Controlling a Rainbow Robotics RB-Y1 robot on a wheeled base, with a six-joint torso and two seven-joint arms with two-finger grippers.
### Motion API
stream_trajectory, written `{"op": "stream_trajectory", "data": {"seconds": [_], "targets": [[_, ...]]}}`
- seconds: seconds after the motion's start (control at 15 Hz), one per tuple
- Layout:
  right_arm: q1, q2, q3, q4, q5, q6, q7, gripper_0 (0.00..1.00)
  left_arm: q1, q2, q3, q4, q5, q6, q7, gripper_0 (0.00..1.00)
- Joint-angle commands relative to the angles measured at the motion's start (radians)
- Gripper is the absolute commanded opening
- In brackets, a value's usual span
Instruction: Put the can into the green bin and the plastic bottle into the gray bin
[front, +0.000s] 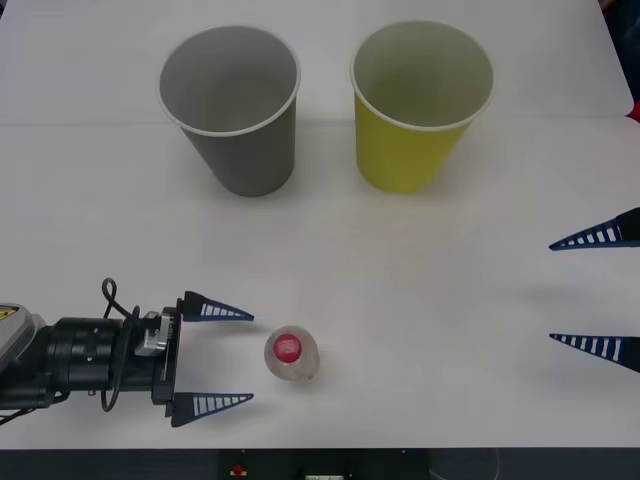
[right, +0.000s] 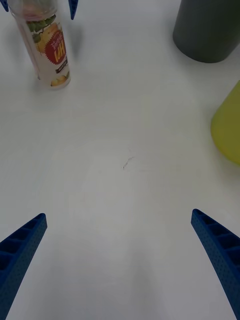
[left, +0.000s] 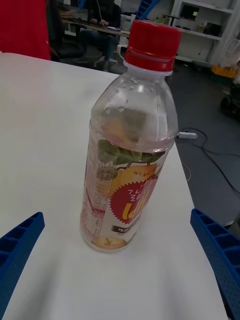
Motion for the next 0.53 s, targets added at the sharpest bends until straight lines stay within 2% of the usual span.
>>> {"op": "stream_trajectory", "data": {"seconds": [0.07, 0.33, 0.53], "targets": [[0.000, 0.000, 0.000, 0.000, 0.000, 0.000, 0.000, 1.00, -0.023, -0.036, -0.016, 0.005, -0.029, 0.009, -0.010, 1.00], [0.000, 0.000, 0.000, 0.000, 0.000, 0.000, 0.000, 1.00, -0.043, -0.083, -0.024, 0.005, -0.069, 0.029, -0.016, 1.00], [0.000, 0.000, 0.000, 0.000, 0.000, 0.000, 0.000, 1.00, -0.057, -0.103, -0.093, 0.005, -0.055, 0.096, -0.024, 1.00]]}}
